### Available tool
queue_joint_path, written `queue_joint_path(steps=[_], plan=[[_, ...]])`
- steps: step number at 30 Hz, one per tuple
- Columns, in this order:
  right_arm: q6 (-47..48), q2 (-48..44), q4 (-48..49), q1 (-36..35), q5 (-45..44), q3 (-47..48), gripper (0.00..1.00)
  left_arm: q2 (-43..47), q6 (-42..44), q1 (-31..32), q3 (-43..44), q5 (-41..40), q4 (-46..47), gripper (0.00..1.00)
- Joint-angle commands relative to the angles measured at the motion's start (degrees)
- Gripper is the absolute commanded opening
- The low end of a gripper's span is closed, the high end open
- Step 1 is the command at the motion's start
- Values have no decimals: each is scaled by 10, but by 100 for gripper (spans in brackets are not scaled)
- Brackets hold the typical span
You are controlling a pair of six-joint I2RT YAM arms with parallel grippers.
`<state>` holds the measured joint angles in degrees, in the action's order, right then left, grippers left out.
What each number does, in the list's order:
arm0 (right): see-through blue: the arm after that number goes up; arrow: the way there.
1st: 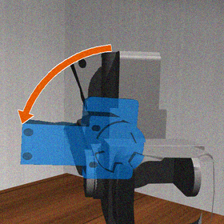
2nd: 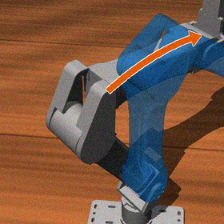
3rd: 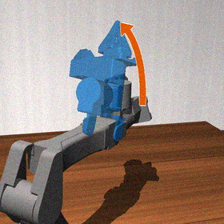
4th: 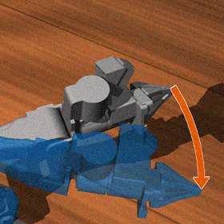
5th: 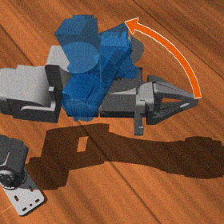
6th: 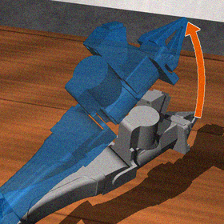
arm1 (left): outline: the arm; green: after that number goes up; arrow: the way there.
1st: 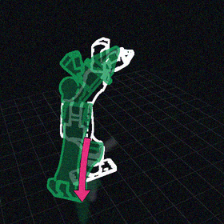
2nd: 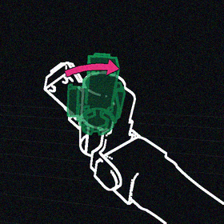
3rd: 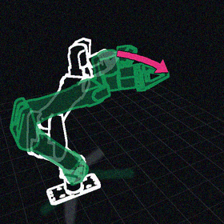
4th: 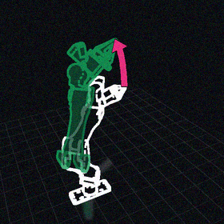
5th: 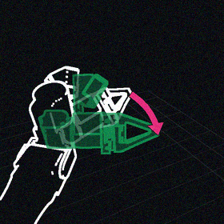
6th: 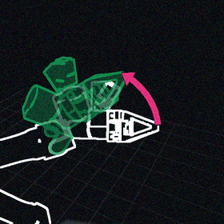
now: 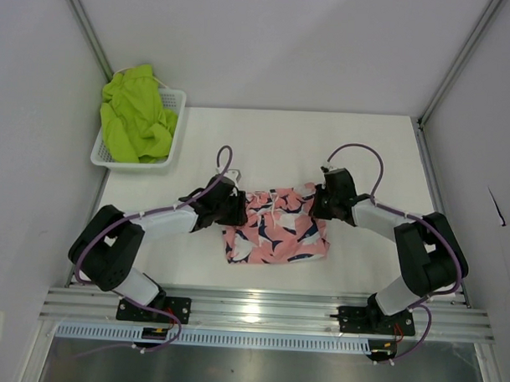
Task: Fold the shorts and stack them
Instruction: Neatly place the folded shorts to the corner
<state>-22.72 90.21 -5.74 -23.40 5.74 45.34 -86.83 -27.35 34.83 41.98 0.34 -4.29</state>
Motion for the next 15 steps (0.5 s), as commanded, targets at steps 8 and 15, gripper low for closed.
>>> queue_joint_path(steps=[8, 15], plan=[[-1, -29, -18, 4, -35, 20, 25, 69, -5, -2, 4, -22, -25, 66], [6, -95, -51, -13, -46, 28, 54, 111, -11, -2, -4, -37, -52, 71]])
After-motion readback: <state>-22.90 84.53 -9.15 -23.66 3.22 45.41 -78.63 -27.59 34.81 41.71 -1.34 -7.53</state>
